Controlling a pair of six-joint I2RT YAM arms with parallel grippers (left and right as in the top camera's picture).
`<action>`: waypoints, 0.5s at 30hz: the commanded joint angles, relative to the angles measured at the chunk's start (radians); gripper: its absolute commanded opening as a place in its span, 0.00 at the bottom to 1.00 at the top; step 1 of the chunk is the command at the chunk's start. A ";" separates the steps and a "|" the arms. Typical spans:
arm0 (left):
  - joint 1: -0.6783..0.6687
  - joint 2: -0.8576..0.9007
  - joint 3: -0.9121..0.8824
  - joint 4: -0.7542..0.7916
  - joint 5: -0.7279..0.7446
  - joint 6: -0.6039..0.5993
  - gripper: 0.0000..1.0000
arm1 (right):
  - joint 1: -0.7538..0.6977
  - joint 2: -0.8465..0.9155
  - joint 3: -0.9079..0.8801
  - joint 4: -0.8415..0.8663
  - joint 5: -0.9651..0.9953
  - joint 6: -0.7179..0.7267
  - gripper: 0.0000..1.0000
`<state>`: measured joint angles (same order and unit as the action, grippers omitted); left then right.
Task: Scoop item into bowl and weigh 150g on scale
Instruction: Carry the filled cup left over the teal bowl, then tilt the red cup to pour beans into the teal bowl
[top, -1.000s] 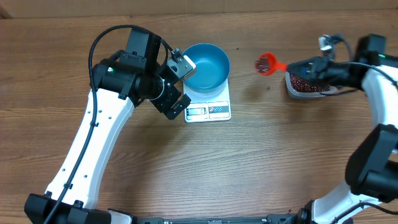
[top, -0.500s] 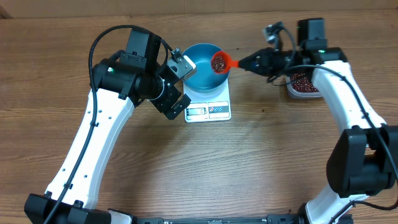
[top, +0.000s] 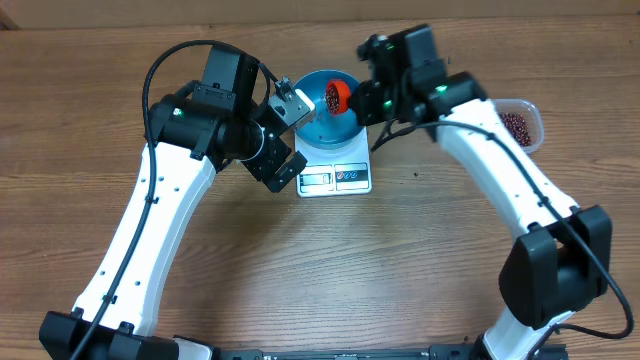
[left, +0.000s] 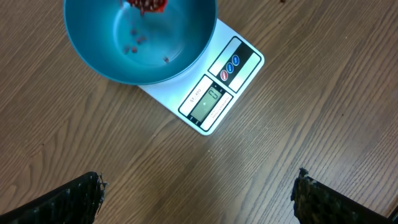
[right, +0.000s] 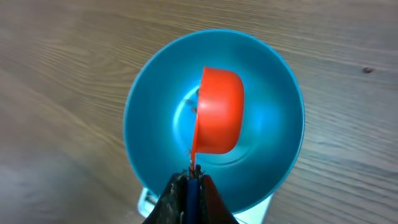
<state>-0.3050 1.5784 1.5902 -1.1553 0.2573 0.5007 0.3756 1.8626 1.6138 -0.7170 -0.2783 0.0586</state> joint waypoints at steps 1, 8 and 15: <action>0.003 0.006 -0.006 0.000 0.002 0.016 1.00 | 0.049 0.000 0.026 0.006 0.224 -0.061 0.04; 0.003 0.006 -0.006 0.000 0.002 0.016 0.99 | 0.084 0.000 0.026 0.006 0.285 -0.090 0.04; 0.003 0.006 -0.006 0.000 0.002 0.016 0.99 | 0.090 0.000 0.031 0.014 0.290 -0.151 0.04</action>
<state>-0.3050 1.5784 1.5902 -1.1553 0.2573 0.5007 0.4591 1.8626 1.6138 -0.7105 -0.0147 -0.0387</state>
